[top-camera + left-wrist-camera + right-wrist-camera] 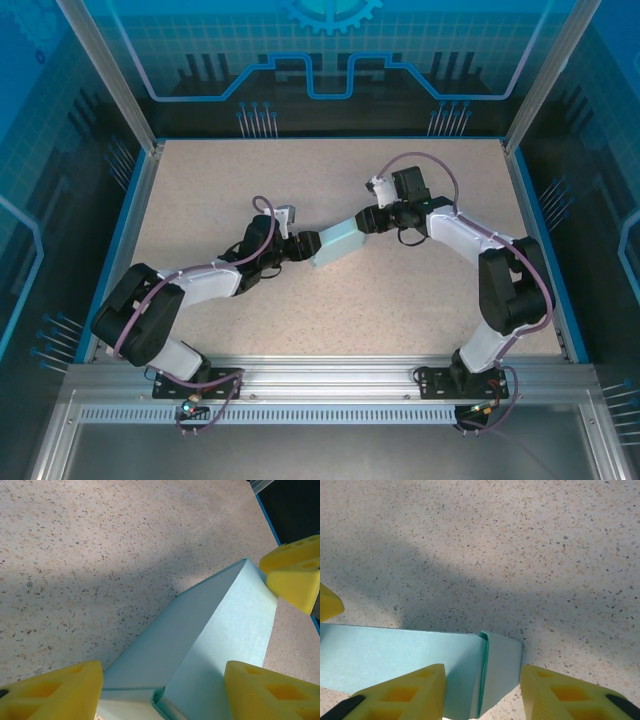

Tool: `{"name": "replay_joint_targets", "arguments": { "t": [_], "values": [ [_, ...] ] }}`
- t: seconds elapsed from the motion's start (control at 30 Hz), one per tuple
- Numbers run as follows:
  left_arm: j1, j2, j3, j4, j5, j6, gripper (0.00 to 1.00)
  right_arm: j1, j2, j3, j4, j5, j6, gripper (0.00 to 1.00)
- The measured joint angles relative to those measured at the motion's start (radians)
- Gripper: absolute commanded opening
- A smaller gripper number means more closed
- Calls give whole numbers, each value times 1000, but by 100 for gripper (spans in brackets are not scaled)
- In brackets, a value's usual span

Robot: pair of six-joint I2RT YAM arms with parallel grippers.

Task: Fold the paper box

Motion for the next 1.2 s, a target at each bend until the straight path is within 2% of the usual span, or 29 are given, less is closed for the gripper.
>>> {"name": "replay_joint_targets", "arguments": {
  "t": [0.3,0.53,0.77,1.03,1.2],
  "values": [
    [-2,-18,34,-89,-18,11,73,-1,-6,2,-20,0,2,44],
    [-2,-51,34,-122,-34,10,73,-1,-6,2,-20,0,2,44],
    [-2,-51,-1,-92,-25,-11,68,-1,-6,2,-20,0,2,44],
    [-2,-29,-32,6,9,-58,54,-1,-6,0,-20,0,2,44],
    [-1,-9,-33,49,23,-77,52,-1,-10,-7,-16,5,3,44]
  ]
}}
